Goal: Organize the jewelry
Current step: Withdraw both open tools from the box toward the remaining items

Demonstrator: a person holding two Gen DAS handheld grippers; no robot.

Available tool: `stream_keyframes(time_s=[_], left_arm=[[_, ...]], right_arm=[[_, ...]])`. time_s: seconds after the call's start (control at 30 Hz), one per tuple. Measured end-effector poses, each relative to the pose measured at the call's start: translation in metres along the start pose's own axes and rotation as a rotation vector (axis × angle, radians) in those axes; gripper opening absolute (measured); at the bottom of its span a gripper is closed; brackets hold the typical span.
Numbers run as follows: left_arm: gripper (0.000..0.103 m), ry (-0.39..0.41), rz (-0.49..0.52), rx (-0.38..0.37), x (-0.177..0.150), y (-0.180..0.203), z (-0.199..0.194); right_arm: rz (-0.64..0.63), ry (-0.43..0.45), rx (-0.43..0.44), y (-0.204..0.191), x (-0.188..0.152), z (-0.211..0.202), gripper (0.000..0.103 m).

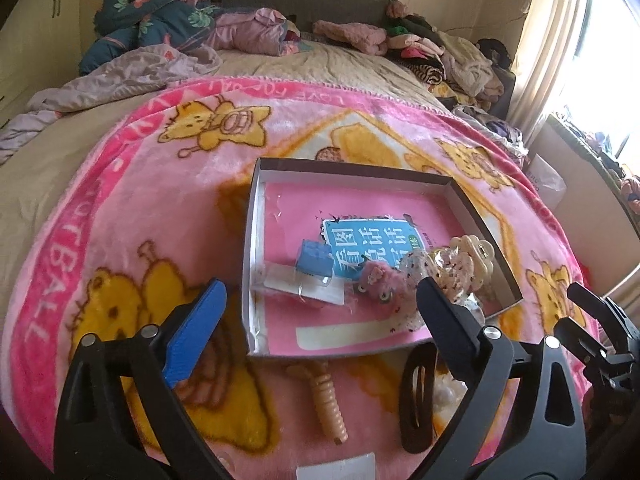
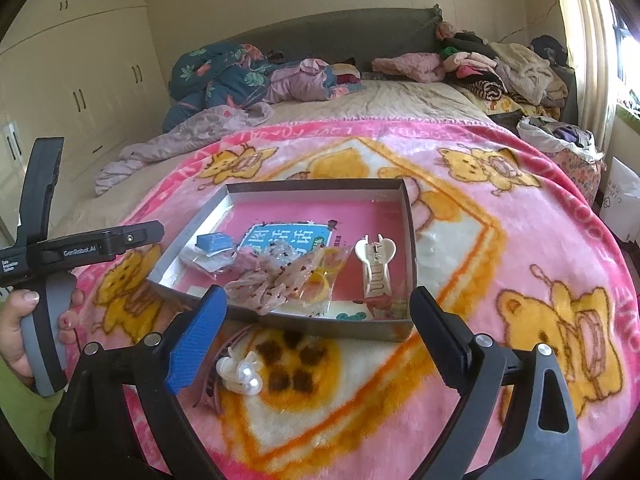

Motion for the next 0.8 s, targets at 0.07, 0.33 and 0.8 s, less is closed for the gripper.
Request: stream_keyframes(time_s=[0.07, 0.33, 0.8], left_arm=[[0.09, 0.0, 0.007, 0.001, -0.003, 0.0, -0.004], [0.09, 0.006, 0.019, 0.0, -0.02, 0.002, -0.019], [0.09, 0.009, 0.01, 0.016, -0.056, -0.009, -0.045]], right_arm=[[0.001, 0.004, 0.0, -0.001, -0.002, -0.005, 0.092], [-0.004, 0.009, 0.002, -0.007, -0.011, -0.018, 0.092], [-0.033, -0.013, 0.03, -0.03, -0.032, -0.028, 0.092]])
Point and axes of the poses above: each gripper's, at about its wrist camera, not at the fingertips, and z roughly the way its jaws point, y to its right, x to its top, the point moved 1 cm from there along z, roughly the way its jaws point, and after that the axes turned 3 degrees about x, right-handed, at the moved point
